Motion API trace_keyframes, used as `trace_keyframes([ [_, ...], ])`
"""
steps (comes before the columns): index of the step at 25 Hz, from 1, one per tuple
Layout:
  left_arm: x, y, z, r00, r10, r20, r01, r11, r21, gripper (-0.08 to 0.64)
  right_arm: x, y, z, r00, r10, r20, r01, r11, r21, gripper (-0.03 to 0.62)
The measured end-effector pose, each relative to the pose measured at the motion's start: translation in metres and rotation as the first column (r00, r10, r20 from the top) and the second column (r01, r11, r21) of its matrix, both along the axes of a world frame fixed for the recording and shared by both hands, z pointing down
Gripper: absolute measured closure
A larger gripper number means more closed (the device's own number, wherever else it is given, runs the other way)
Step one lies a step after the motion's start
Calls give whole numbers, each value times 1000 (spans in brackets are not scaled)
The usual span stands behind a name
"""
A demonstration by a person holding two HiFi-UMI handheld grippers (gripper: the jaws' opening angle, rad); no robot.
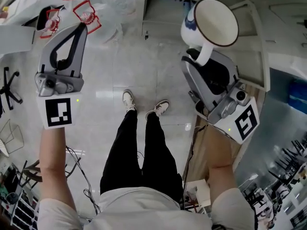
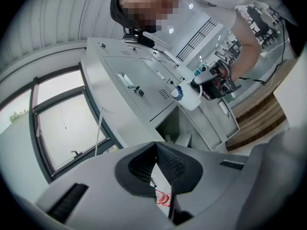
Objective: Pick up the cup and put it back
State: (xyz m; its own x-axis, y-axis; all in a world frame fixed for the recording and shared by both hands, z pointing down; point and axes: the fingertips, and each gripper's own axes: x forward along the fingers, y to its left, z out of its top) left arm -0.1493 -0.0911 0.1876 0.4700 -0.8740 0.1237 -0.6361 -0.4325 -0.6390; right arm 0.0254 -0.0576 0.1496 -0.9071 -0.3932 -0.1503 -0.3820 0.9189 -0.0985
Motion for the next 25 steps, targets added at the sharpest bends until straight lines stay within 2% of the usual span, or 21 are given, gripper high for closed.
trace_keyframes([
  [10,12,3,-28,1000,0,-31,1,1000,21,540,15,13,-23,1000,26,-13,-26,1000,5,541],
  [15,24,2,-24,999,14,-41,-13,1000,12,540,22,14,-17,999,33,-34,-33,999,-10,541],
  [20,40,-5,-4,998,47,-39,-47,999,21,540,18,8,10,999,29,-38,-29,999,-16,541],
  [25,41,-8,42,996,81,-40,-81,997,0,540,2,-1,61,998,33,-46,-34,999,-21,541],
])
